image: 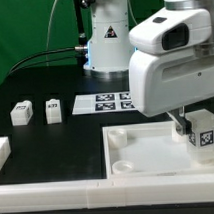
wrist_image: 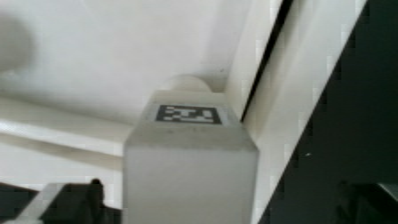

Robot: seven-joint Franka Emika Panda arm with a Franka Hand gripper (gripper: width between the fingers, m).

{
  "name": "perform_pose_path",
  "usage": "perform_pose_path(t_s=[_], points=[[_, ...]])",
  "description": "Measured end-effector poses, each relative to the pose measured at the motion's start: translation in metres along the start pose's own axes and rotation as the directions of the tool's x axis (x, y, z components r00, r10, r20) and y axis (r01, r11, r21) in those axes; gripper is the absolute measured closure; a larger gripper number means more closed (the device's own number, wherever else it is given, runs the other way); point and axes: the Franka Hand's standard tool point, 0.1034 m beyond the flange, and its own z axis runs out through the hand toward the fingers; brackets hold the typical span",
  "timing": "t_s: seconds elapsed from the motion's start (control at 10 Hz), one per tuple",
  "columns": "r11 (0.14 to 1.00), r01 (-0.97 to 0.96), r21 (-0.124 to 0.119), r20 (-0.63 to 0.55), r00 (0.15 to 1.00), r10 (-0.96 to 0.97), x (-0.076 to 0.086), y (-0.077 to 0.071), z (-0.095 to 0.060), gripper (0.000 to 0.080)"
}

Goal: Assemble one leg

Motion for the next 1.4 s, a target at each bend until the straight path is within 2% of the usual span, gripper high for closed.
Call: perform_pose_path(t_s=[0.5, 0.6, 0.7, 0.8, 0.9, 1.0, 1.2, 1.4], points=[[1.000, -0.004, -0.002, -0.013, 1.000, 0.004, -0.001, 0.013, 0.002, 0.0151], [1.000, -0.004, -0.002, -0.013, 1.000, 0.004, -0.002, 0.012, 0.003, 0.0245], [1.000, -0.001, -0.002, -0.012, 1.000, 0.001, -0.001, 0.010, 0.004, 0.0245], [1.000, 0.001, -0.001, -0.012, 1.000, -0.001, -0.001, 0.009, 0.004, 0.0432], [1.000, -0.016, 0.000, -0.012, 1.000, 0.016, -0.001, 0.009, 0.004, 0.0432], [0.999, -0.037, 0.000, -0.012, 0.999, 0.037, -0.001, 0.009, 0.004, 0.0508], [0.997, -0.074, 0.003, -0.012, 0.997, 0.074, -0.001, 0.008, 0.004, 0.0508], [0.960, -0.280, 0.016, -0.011, 0.960, 0.280, -0.001, 0.006, 0.004, 0.0508]])
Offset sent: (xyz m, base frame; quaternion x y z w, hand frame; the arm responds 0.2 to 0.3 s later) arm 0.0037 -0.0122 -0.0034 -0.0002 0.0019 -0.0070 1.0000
